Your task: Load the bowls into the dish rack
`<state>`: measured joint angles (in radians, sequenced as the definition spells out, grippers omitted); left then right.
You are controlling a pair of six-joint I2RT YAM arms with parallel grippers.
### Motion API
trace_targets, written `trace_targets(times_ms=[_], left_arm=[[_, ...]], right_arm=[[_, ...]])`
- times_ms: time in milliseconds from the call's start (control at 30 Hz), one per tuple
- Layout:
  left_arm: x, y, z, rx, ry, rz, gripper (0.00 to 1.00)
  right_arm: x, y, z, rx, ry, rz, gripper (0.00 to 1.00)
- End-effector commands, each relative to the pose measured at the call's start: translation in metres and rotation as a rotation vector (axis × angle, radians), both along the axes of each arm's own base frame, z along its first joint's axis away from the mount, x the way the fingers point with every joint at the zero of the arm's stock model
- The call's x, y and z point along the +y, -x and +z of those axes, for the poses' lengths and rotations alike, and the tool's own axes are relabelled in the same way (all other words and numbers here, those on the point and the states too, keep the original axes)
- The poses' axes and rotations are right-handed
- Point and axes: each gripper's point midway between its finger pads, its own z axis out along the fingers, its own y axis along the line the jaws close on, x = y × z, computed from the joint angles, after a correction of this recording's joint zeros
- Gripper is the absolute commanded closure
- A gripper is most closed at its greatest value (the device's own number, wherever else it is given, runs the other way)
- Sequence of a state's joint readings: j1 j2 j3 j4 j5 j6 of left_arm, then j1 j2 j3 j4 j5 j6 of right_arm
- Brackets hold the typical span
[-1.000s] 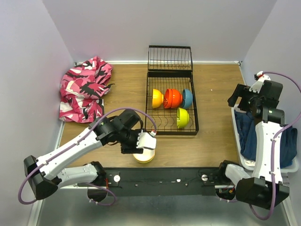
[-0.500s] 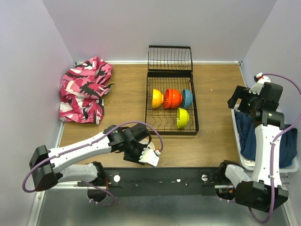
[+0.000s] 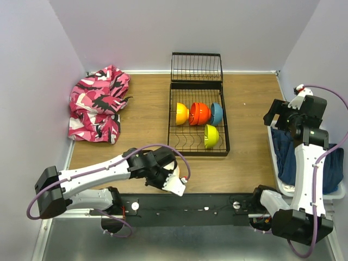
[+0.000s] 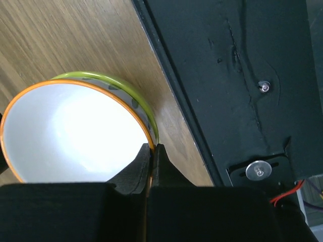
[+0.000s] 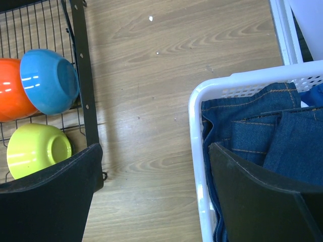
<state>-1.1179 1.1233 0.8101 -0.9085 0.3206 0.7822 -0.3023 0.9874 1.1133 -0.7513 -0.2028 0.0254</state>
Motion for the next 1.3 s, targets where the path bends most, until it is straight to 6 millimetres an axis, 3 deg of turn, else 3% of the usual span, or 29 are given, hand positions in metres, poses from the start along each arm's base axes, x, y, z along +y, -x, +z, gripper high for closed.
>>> trace_targets(times_ms=[0,133,233,367,467,533,600,633,667,700,733,767,800,833,867,933,967,1133,1233,1267], left_arm=[[-0.003,-0.005,0.022,-0.041,0.029,-0.015,1.00],[-0.006,-0.003,0.059,-0.052,0.088,-0.024,1.00],[-0.023,-0.008,0.098,-0.064,0.179,0.019,1.00],[-0.066,-0.021,0.146,-0.024,0.322,0.118,1.00],[-0.102,-0.032,0.169,0.077,0.437,0.216,1.00],[-0.122,-0.055,0.186,0.130,0.543,0.313,1.00],[-0.131,-0.074,0.188,0.280,0.587,0.458,1.00],[-0.142,-0.087,0.200,0.295,0.672,0.470,1.00],[-0.145,-0.092,0.191,0.350,0.678,0.513,1.00],[-0.149,-0.094,0.194,0.447,0.706,0.569,1.00],[-0.157,-0.111,0.211,0.452,0.822,0.572,1.00],[-0.158,-0.116,0.199,0.498,0.830,0.613,1.00],[-0.159,-0.120,0.198,0.538,0.855,0.628,1.00],[-0.166,-0.128,0.217,0.585,0.954,0.636,1.00],[-0.166,-0.139,0.203,0.606,0.953,0.679,1.00],[-0.169,-0.150,0.208,0.650,1.011,0.692,1.00],[-0.169,-0.158,0.196,0.683,1.009,0.729,1.00],[-0.173,-0.184,0.192,0.777,1.071,0.834,1.00],[-0.170,-0.197,0.182,0.834,1.084,0.905,1.00],[-0.168,-0.200,0.169,0.854,1.070,0.938,1.00]], right_arm=[[-0.005,0.001,0.000,0.006,0.008,-0.020,0.05],[-0.004,-0.001,0.001,0.008,0.005,-0.014,0.05],[-0.004,-0.002,0.001,0.007,0.004,-0.015,0.05],[-0.005,-0.005,0.000,0.011,0.000,-0.019,0.05],[-0.007,-0.006,-0.004,0.030,-0.003,-0.028,0.05],[-0.008,-0.006,-0.004,0.040,-0.003,-0.030,0.05],[-0.009,-0.007,-0.005,0.058,0.000,-0.026,0.05],[-0.010,-0.008,-0.005,0.064,0.002,-0.025,0.05],[-0.012,-0.009,-0.003,0.070,0.006,-0.030,0.05],[-0.013,-0.012,-0.006,0.088,0.004,-0.031,0.05],[-0.014,-0.014,-0.007,0.100,0.005,-0.034,0.05],[-0.016,-0.014,-0.008,0.112,0.011,-0.038,0.05],[-0.019,-0.017,-0.006,0.116,0.017,-0.046,0.05],[-0.021,-0.018,-0.007,0.122,0.021,-0.053,0.05],[-0.022,-0.018,-0.007,0.128,0.024,-0.058,0.05],[-0.028,-0.018,-0.011,0.152,0.060,-0.048,0.05],[-0.029,-0.019,-0.014,0.160,0.071,-0.044,0.06],[-0.039,-0.016,-0.030,0.219,0.100,-0.071,0.06],[-0.042,-0.015,-0.034,0.232,0.110,-0.085,0.06],[-0.043,-0.014,-0.037,0.238,0.113,-0.087,0.06]])
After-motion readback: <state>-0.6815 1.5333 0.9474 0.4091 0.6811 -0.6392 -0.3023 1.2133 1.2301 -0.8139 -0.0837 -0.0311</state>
